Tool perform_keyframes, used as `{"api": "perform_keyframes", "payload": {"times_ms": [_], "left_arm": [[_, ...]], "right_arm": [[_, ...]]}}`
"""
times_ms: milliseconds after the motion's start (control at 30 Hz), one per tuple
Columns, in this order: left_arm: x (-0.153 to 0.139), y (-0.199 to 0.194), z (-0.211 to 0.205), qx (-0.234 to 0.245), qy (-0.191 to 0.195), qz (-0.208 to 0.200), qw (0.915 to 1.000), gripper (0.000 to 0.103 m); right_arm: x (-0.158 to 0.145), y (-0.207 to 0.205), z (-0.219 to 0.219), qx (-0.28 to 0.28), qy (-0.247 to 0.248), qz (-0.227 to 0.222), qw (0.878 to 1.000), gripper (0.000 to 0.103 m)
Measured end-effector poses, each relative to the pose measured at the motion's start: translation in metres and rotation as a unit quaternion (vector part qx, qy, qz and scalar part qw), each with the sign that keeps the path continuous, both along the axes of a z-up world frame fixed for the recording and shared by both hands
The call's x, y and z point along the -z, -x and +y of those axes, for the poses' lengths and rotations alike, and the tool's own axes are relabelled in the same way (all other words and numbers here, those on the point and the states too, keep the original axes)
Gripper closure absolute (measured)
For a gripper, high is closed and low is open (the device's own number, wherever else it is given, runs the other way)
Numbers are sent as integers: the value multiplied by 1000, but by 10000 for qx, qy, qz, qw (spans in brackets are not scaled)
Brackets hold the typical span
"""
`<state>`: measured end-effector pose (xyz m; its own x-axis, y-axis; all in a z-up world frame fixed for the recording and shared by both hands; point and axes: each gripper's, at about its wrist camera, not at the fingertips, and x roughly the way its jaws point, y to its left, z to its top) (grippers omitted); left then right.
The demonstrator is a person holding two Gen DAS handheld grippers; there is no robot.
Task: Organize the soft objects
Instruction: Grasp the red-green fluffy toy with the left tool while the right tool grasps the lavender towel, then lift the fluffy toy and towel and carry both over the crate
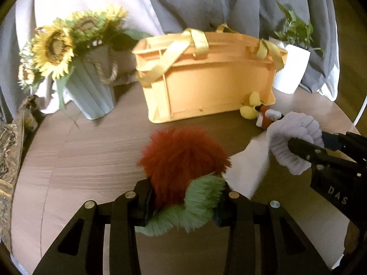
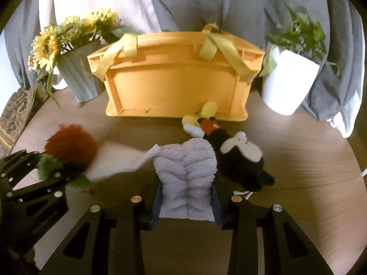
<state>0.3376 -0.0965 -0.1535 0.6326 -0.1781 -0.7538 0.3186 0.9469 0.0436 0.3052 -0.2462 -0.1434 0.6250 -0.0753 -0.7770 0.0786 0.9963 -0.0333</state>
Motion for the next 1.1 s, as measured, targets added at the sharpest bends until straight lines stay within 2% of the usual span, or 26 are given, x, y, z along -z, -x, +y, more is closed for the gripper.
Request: {"api": "perform_keyframes", "payload": {"times_ms": [233, 1100], "left_arm": [[-23, 9, 2, -91, 124, -295, 9994, 65], [-111, 14, -1, -163, 629, -1495, 9866, 65]], "right_arm": [[-25, 8, 2, 9, 262, -380, 9989, 65], [-102, 17, -1, 10, 71, -1560, 9877, 65]]}}
